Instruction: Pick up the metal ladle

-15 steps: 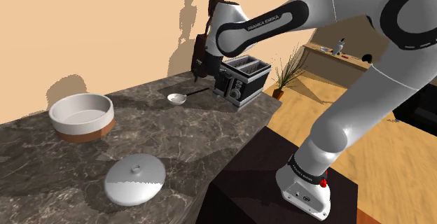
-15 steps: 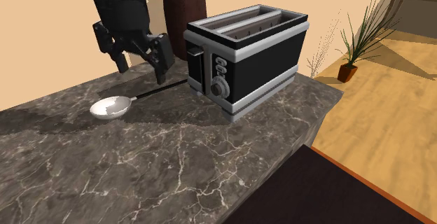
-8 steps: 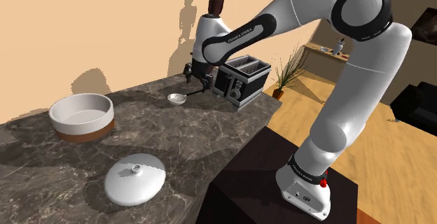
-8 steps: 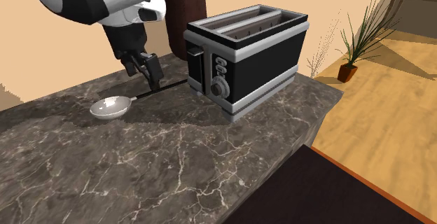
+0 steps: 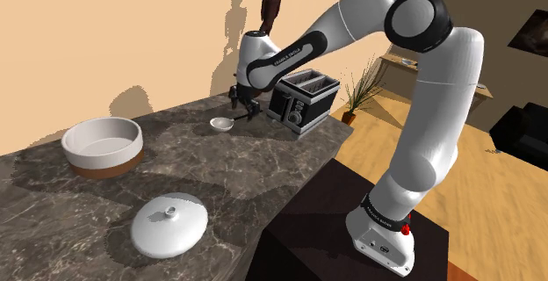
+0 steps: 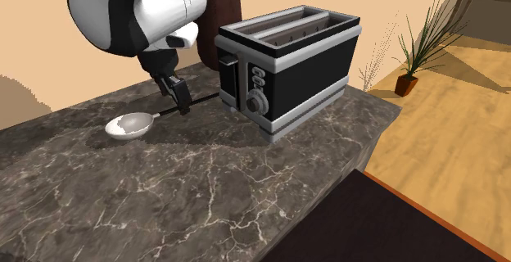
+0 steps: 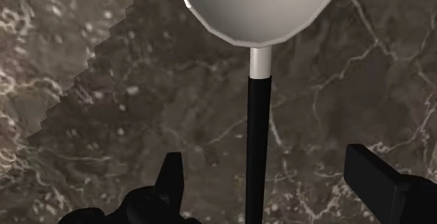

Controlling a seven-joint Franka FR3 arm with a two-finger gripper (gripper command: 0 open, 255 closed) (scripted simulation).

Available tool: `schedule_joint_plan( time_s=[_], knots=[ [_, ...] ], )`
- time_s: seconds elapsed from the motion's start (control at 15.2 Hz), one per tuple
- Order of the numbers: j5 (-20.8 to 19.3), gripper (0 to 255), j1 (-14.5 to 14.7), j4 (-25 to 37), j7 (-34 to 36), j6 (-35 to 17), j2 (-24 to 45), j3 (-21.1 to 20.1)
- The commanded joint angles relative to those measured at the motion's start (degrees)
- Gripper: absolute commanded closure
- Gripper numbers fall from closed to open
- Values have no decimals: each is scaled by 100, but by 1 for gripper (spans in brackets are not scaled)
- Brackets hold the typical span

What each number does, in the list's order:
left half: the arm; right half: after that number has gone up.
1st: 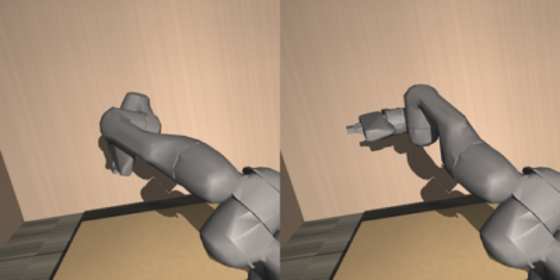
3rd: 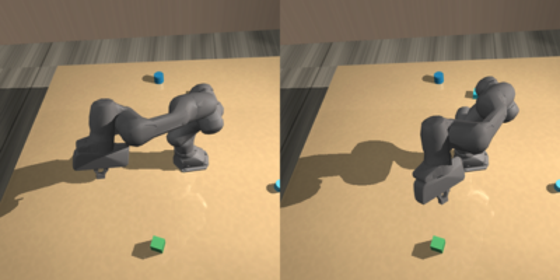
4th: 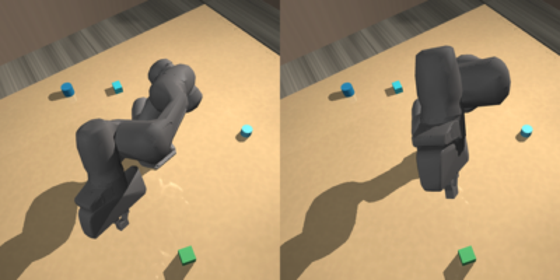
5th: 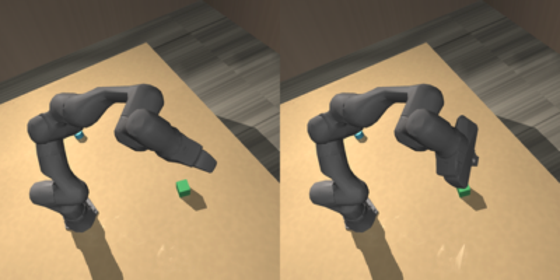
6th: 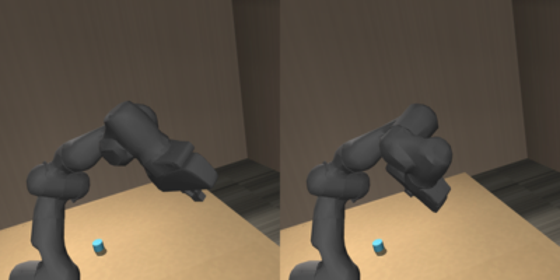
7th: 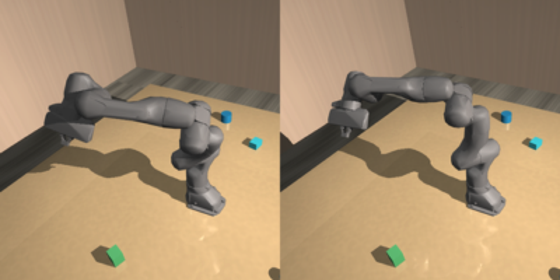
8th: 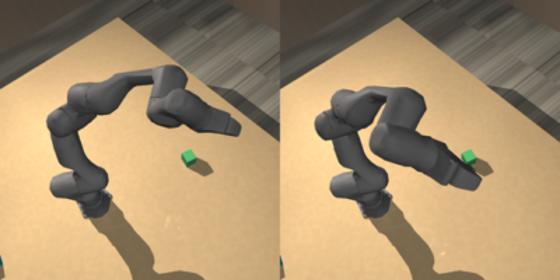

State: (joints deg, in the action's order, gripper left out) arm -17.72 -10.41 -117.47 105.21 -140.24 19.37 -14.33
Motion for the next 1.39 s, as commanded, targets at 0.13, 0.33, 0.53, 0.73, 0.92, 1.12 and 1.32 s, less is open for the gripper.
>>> schedule_joint_plan(
  time_s=[0.13,0.33,0.53,0.73,0.92,1.12,1.32],
  knots=[
    [-130,0,43,-17,115,-218,212,66],
    [-130,255,46,-12,118,-214,214,65],
    [-130,255,49,-13,122,-213,213,64],
    [-132,255,45,-12,118,-219,219,66],
    [-96,255,31,-12,86,-160,157,47],
    [4,255,-3,13,0,17,-5,-3],
    [102,255,-31,50,-83,197,-160,-47]
  ],
)
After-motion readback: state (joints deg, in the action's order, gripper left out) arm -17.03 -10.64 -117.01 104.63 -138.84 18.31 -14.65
